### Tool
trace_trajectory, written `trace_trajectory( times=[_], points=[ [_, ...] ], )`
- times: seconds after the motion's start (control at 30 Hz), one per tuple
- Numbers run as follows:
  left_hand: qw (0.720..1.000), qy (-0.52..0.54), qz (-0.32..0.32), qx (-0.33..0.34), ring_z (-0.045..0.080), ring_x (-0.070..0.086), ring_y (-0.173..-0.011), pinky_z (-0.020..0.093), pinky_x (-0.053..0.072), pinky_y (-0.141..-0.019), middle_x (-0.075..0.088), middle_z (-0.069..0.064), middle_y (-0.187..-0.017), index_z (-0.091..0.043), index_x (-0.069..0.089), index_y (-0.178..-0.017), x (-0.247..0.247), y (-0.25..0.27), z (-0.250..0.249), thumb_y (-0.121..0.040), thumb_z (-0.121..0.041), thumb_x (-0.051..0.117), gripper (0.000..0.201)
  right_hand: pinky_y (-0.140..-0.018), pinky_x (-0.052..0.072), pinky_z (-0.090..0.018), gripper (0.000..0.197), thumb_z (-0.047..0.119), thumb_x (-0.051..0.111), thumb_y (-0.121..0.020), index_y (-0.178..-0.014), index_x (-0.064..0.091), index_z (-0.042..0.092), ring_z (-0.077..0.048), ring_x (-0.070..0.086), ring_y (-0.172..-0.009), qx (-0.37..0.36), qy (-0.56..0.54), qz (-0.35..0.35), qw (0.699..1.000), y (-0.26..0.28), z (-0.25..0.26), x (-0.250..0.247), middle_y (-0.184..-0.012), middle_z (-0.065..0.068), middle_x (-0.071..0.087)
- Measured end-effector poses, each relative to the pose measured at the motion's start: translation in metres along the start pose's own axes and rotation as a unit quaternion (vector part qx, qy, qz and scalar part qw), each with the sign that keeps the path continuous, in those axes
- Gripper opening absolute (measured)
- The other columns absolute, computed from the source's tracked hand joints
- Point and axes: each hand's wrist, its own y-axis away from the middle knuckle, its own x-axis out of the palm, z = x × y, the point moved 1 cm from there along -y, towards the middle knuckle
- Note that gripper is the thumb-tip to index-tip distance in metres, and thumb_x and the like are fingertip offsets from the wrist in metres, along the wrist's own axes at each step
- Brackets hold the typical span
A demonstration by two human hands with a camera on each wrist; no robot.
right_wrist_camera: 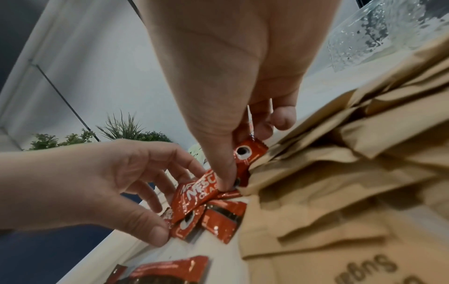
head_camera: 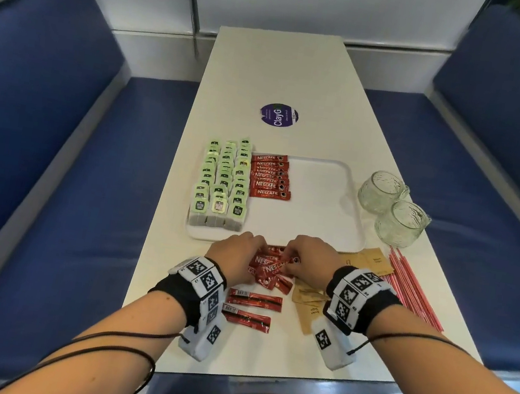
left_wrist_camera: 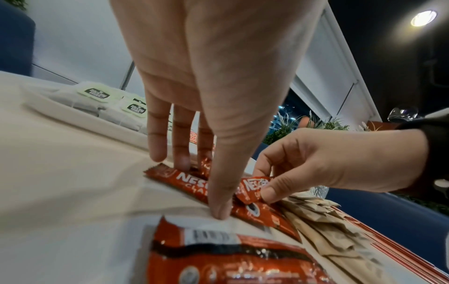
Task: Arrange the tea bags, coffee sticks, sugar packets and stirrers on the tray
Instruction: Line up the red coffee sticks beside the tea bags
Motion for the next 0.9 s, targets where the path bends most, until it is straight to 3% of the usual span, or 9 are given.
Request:
trace_trajectory(
  times=[0.3, 0.4, 0.47, 0.6, 0.77, 0.83, 0.9],
  points=[
    [0.998, 0.06, 0.005, -0.028, 0.023, 0.064, -0.094, 0.031, 0.048, -0.069, 0.068, 0.002, -0.106, -0.021, 0.044, -0.128, -0.004, 0.002, 0.009, -0.083, -0.019, 0.07, 0.052, -0.08, 0.046, -0.03, 0.019, 0.032, 0.071, -0.084, -0.095, 0.069, 0.017, -0.014, 0.053, -0.091, 0.003, -0.039, -0.007, 0.999, 0.001, -0.008, -0.015, -0.102, 0.001, 0.059],
    [0.994, 0.103, 0.01, -0.032, 0.02, 0.062, -0.094, 0.029, 0.048, -0.074, 0.067, 0.005, -0.108, -0.015, 0.053, -0.119, -0.011, 0.002, 0.015, -0.09, -0.019, 0.063, 0.032, -0.078, 0.047, -0.028, 0.013, 0.028, 0.073, -0.082, -0.09, 0.068, 0.018, -0.013, 0.055, -0.088, 0.016, -0.089, -0.017, 0.996, 0.004, -0.013, -0.022, -0.097, 0.003, 0.061],
    [0.989, 0.139, -0.002, -0.041, 0.02, 0.06, -0.089, 0.027, 0.045, -0.069, 0.064, 0.006, -0.102, -0.013, 0.056, -0.106, -0.017, 0.002, 0.02, -0.094, -0.018, 0.056, 0.013, -0.069, 0.043, -0.023, 0.011, 0.027, 0.074, -0.082, -0.086, 0.066, 0.02, -0.01, 0.055, -0.083, 0.027, -0.118, -0.016, 0.992, 0.005, -0.017, -0.024, -0.093, 0.006, 0.06],
    [0.957, 0.27, -0.076, -0.081, 0.019, 0.055, -0.083, 0.022, 0.04, -0.065, 0.058, -0.001, -0.088, -0.013, 0.055, -0.098, -0.028, 0.002, 0.021, -0.099, -0.015, 0.045, 0.01, -0.063, 0.04, -0.017, 0.012, 0.029, 0.075, -0.081, -0.087, 0.068, 0.021, -0.007, 0.059, -0.077, 0.014, -0.152, 0.003, 0.988, 0.002, -0.016, -0.027, -0.086, 0.01, 0.064],
    [0.928, 0.347, -0.087, -0.108, 0.015, 0.06, -0.085, 0.028, 0.045, -0.067, 0.061, -0.004, -0.094, -0.02, 0.06, -0.107, -0.024, -0.003, 0.013, -0.087, -0.058, 0.06, 0.042, -0.065, 0.041, -0.017, 0.015, 0.029, 0.075, -0.082, -0.091, 0.069, 0.019, -0.004, 0.057, -0.077, -0.011, -0.17, 0.009, 0.985, -0.002, -0.003, -0.032, -0.084, 0.011, 0.064],
    [0.912, 0.384, -0.087, -0.113, 0.014, 0.059, -0.076, 0.026, 0.046, -0.057, 0.064, -0.005, -0.092, -0.02, 0.062, -0.106, -0.021, -0.003, 0.012, -0.086, -0.056, 0.064, 0.041, -0.068, 0.043, -0.018, 0.015, 0.029, 0.075, -0.081, -0.091, 0.07, 0.018, -0.006, 0.059, -0.077, -0.02, -0.196, 0.004, 0.98, -0.005, 0.001, -0.032, -0.085, 0.007, 0.067],
    [0.876, 0.464, -0.083, -0.105, 0.017, 0.061, -0.07, 0.031, 0.054, -0.064, 0.068, -0.005, -0.08, -0.018, 0.066, -0.096, -0.019, -0.004, 0.011, -0.091, -0.048, 0.063, 0.03, -0.071, 0.048, -0.023, 0.015, 0.028, 0.076, -0.081, -0.09, 0.07, 0.017, -0.011, 0.062, -0.077, -0.031, -0.221, 0.006, 0.975, -0.009, 0.004, -0.031, -0.086, 0.002, 0.07]
  ],
)
